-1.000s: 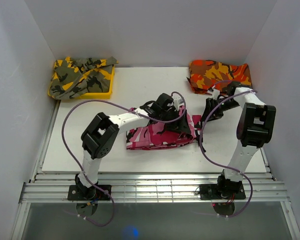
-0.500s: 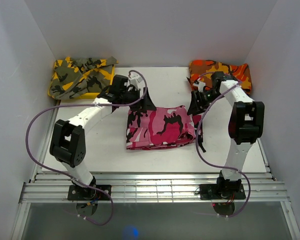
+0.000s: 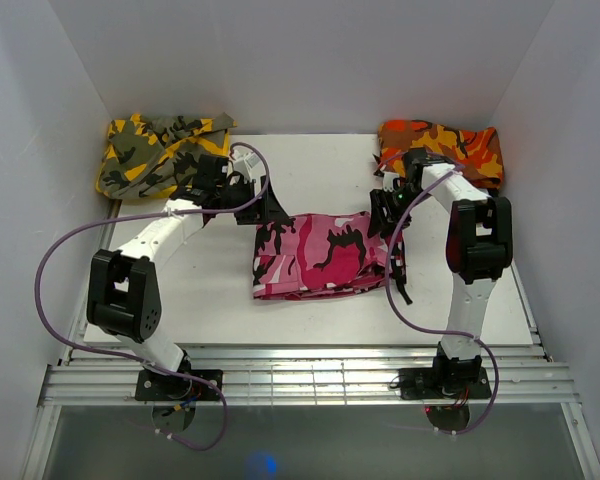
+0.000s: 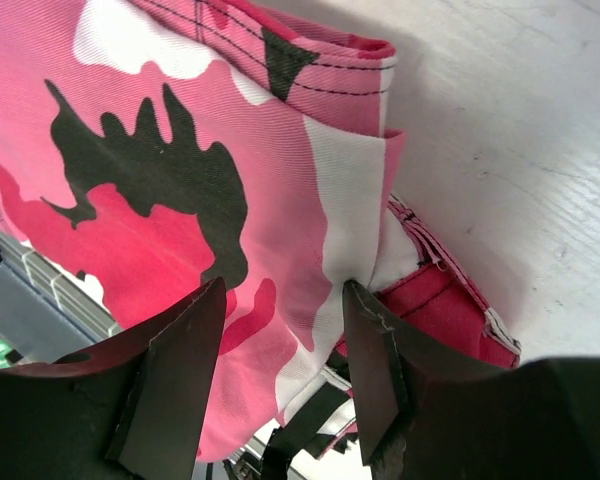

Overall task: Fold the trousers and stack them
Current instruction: Fold the trousers

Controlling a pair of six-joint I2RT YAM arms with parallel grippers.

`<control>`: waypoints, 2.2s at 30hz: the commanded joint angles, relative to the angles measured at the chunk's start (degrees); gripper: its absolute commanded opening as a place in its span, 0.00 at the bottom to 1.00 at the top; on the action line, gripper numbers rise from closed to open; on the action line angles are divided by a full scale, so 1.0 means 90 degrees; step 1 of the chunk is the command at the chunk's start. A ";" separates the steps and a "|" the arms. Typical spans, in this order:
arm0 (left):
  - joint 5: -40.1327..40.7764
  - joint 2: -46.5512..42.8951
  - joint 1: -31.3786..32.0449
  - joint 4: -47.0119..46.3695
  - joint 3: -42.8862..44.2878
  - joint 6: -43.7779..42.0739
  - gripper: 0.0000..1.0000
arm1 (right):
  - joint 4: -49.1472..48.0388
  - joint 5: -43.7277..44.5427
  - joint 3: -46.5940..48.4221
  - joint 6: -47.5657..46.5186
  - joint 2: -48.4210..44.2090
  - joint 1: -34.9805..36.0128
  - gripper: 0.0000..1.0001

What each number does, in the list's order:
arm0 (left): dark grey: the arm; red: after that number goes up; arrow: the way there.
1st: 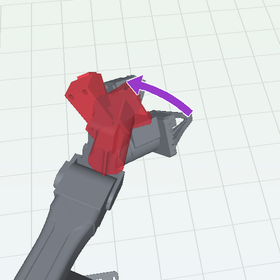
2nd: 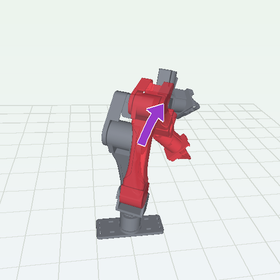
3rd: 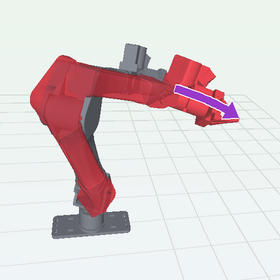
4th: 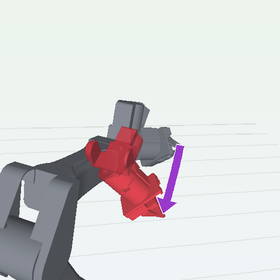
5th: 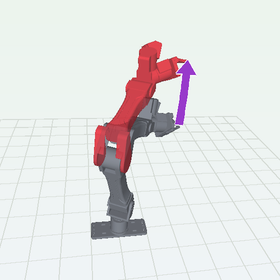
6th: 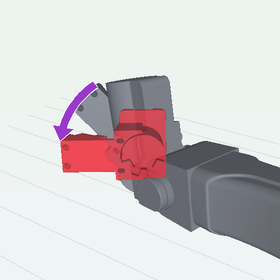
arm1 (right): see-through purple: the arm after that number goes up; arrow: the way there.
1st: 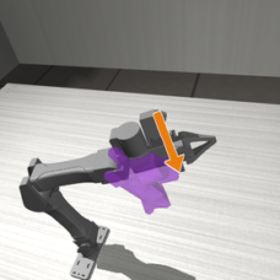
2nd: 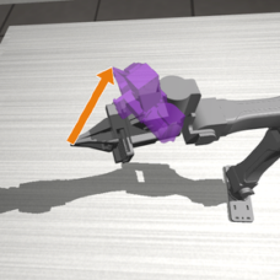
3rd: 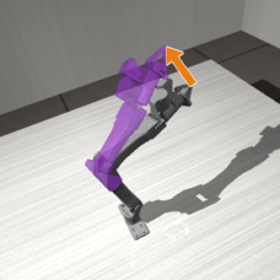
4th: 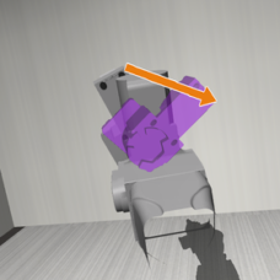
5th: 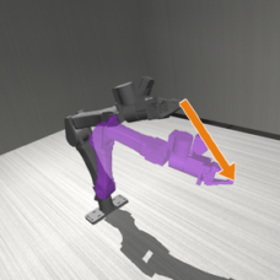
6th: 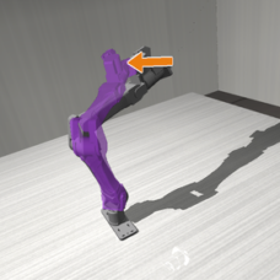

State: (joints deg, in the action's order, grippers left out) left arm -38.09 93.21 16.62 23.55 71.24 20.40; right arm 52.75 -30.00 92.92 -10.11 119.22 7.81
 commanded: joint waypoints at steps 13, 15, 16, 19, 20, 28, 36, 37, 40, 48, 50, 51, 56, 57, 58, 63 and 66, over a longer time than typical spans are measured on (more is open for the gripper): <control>-0.0561 -0.0464 -0.0128 -0.0322 -0.0747 -0.0001 0.76 | -0.0910 0.0130 0.0310 0.0371 -0.0404 0.0001 0.57; -0.0855 -0.0474 -0.0157 -0.0438 -0.0922 -0.0050 0.71 | -0.0939 0.0188 0.0300 0.0371 -0.0444 0.0011 0.57; -0.0924 -0.0483 -0.0157 -0.0478 -0.0991 -0.0089 0.71 | -0.0997 0.0285 0.0281 0.0391 -0.0473 0.0011 0.57; -0.1061 -0.0591 -0.0157 -0.0663 -0.1187 -0.0089 0.71 | -0.1037 0.0383 0.0349 0.0439 -0.0347 0.0001 0.58; -0.1081 -0.0601 -0.0157 -0.0673 -0.1207 -0.0080 0.70 | -0.1047 0.0423 0.0368 0.0449 -0.0307 0.0011 0.59; -0.0983 -0.0533 -0.0157 -0.0605 -0.1070 -0.0070 0.71 | -0.0824 0.0102 0.0856 0.0391 0.0414 0.0011 0.57; -0.0846 -0.0405 -0.0157 -0.0585 -0.1080 0.0018 0.72 | -0.0646 -0.0271 0.0828 0.0215 0.0026 0.0011 0.43; -0.0846 -0.0396 -0.0157 -0.0586 -0.1070 0.0037 0.72 | -0.0656 -0.0135 0.0760 0.0157 -0.0091 0.0011 0.47; -0.0856 -0.0386 -0.0157 -0.0605 -0.0992 0.0115 0.73 | -0.0695 0.0081 0.0661 0.0156 -0.0102 0.0011 0.61; -0.0769 -0.0396 -0.0157 -0.0537 -0.0953 0.0067 0.73 | -0.0198 -0.0221 0.1101 0.0118 0.0776 0.0001 0.68; -0.0749 -0.0405 -0.0157 -0.0566 -0.1011 0.0057 0.74 | -0.0051 -0.0581 0.1091 0.0030 0.0845 -0.0048 0.56; -0.0739 -0.0405 -0.0157 -0.0576 -0.1021 0.0057 0.74 | -0.0041 -0.0679 0.1062 0.0000 0.0836 -0.0077 0.47; -0.0710 -0.0376 -0.0157 -0.0605 -0.1138 0.0077 0.74 | -0.0324 -0.1519 0.0925 0.0010 0.0231 -0.0204 0.08; -0.0681 -0.0376 -0.0157 -0.0605 -0.1177 0.0086 0.74 | -0.0324 -0.1627 0.0935 0.0010 0.0008 -0.0204 0.08; -0.0642 -0.0386 -0.0157 -0.0615 -0.1197 0.0086 0.74 | -0.0324 -0.1840 0.0935 0.0020 -0.0140 -0.0204 0.08; -0.0573 -0.0483 -0.0157 -0.0634 -0.1217 0.0086 0.74 | -0.0363 -0.2155 0.0409 0.0020 -0.1144 -0.0311 0.08; -0.0553 -0.0513 -0.0157 -0.0615 -0.1217 0.0057 0.74 | -0.0363 -0.2233 -0.0127 -0.0029 -0.1642 -0.0526 0.08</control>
State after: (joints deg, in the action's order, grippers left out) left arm -43.35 91.31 15.46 18.81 60.66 21.43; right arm 49.41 -46.39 95.64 -9.50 109.89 5.45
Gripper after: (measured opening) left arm 0.741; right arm 0.088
